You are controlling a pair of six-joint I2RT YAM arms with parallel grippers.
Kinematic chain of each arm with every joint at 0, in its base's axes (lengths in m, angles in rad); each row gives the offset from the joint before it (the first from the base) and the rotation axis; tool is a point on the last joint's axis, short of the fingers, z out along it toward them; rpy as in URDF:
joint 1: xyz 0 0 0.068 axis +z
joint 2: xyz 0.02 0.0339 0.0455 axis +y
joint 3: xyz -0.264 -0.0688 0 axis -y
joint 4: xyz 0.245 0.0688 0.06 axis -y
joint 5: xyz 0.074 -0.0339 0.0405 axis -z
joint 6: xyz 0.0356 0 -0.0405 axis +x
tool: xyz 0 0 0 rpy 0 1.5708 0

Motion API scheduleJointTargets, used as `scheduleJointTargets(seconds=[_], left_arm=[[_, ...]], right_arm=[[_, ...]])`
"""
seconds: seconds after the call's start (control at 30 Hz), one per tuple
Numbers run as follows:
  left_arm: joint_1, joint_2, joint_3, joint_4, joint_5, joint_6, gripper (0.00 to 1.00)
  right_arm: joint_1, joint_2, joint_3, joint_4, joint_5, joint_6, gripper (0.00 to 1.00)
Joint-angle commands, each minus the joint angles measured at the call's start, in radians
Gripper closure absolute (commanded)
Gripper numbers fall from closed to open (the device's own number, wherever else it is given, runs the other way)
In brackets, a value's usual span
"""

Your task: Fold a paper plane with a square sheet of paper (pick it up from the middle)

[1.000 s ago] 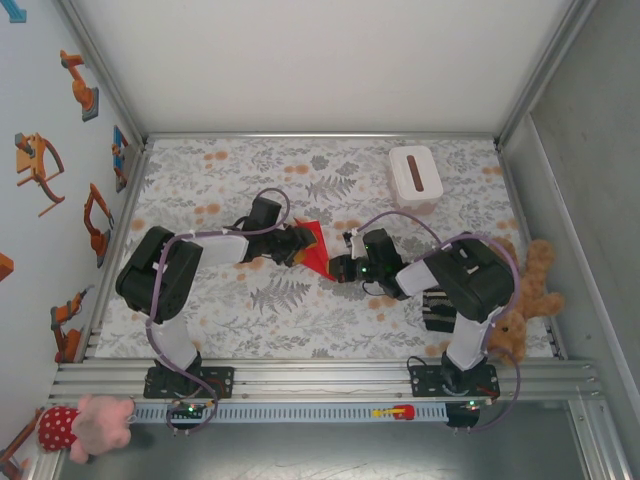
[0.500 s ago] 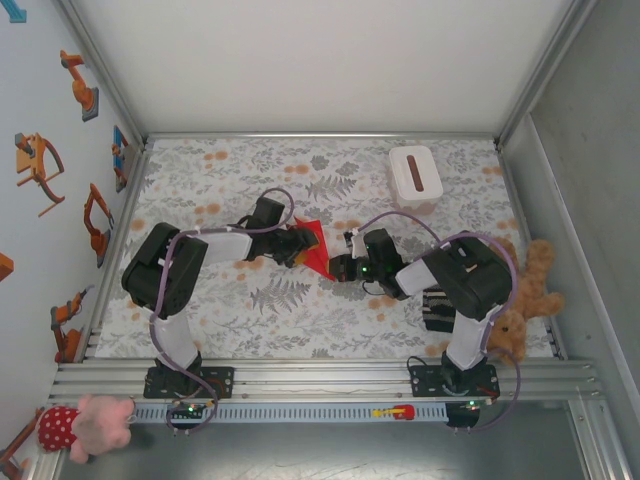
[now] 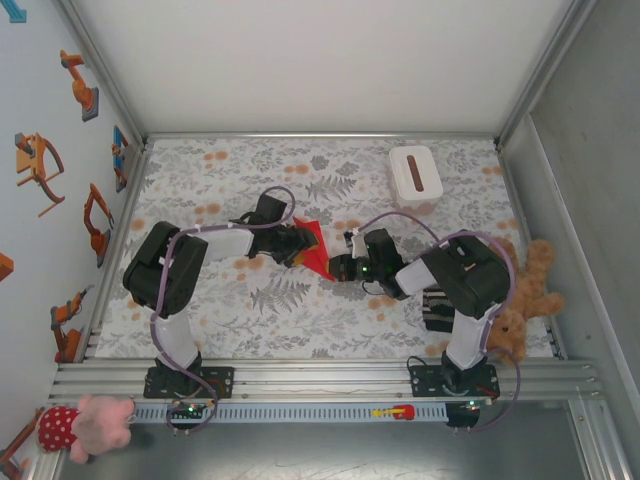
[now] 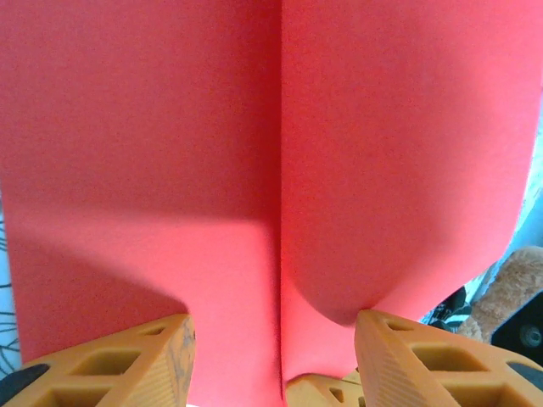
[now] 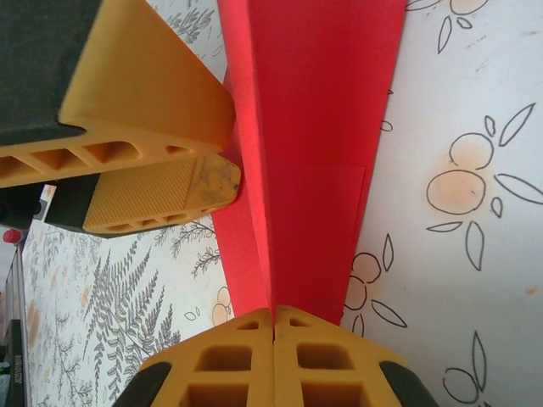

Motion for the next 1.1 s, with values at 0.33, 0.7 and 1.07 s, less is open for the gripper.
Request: scheduleJointTargets(seconds=[0.33,0.7,1.07], left_arm=[[-0.009,-0.023,0.002,0.018,0.003,0.061,0.45],[-0.012,0.027,0.034,-0.002,0.003,0.068,0.42],[-0.012,0.07,0.05,-0.162,-0.083,0.05,0.49]], right_arm=[[-0.006,0.045,0.015,0.005,-0.007,0.018,1.0],[-0.006,0.059,0.02,0.004,-0.018,0.028,1.0],[-0.019,0.018,0.032,-0.055,-0.032,0.06,0.91]])
